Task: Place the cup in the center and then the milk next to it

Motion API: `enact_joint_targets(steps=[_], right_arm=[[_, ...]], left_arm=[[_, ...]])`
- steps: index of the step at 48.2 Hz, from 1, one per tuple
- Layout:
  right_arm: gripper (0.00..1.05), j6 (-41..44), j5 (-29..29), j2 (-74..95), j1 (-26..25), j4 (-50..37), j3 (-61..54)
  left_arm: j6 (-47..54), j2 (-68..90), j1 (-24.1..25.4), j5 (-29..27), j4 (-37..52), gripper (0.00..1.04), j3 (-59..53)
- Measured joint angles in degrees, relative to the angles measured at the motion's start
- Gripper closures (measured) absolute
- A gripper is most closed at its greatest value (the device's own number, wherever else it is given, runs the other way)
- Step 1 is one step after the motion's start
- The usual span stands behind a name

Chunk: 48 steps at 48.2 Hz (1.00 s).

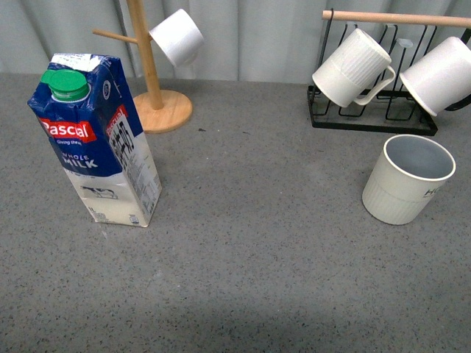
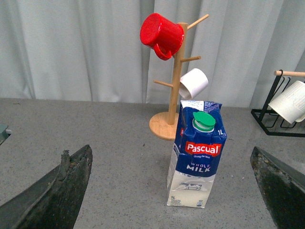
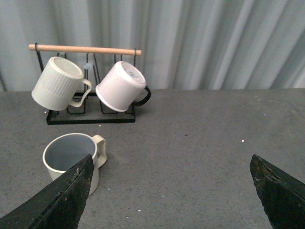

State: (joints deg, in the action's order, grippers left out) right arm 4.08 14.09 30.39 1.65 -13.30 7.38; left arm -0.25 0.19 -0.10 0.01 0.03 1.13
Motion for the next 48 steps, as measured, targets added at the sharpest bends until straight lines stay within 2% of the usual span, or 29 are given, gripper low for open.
enact_joint_targets(steps=[5, 9, 14, 36, 48], right_arm=[[0.09, -2.73, -6.01, 18.86, -1.9, -5.18, 7.58], [0.09, -6.16, -8.94, 30.16, -2.1, -3.98, 12.98], [0.09, -11.91, -9.68, 42.36, -2.19, -0.98, 21.62], [0.09, -29.31, -11.72, 66.34, -2.43, 17.0, 42.03], [0.09, -31.45, -13.4, 74.73, -1.95, 17.62, 47.06]], left_arm=[[0.02, 0.0, 0.0, -0.02, 0.0, 0.06, 0.0], [0.02, 0.0, 0.0, -0.02, 0.0, 0.06, 0.0], [0.02, 0.0, 0.0, -0.02, 0.0, 0.06, 0.0], [0.02, 0.0, 0.0, -0.02, 0.0, 0.06, 0.0], [0.02, 0.0, 0.0, -0.02, 0.0, 0.06, 0.0]])
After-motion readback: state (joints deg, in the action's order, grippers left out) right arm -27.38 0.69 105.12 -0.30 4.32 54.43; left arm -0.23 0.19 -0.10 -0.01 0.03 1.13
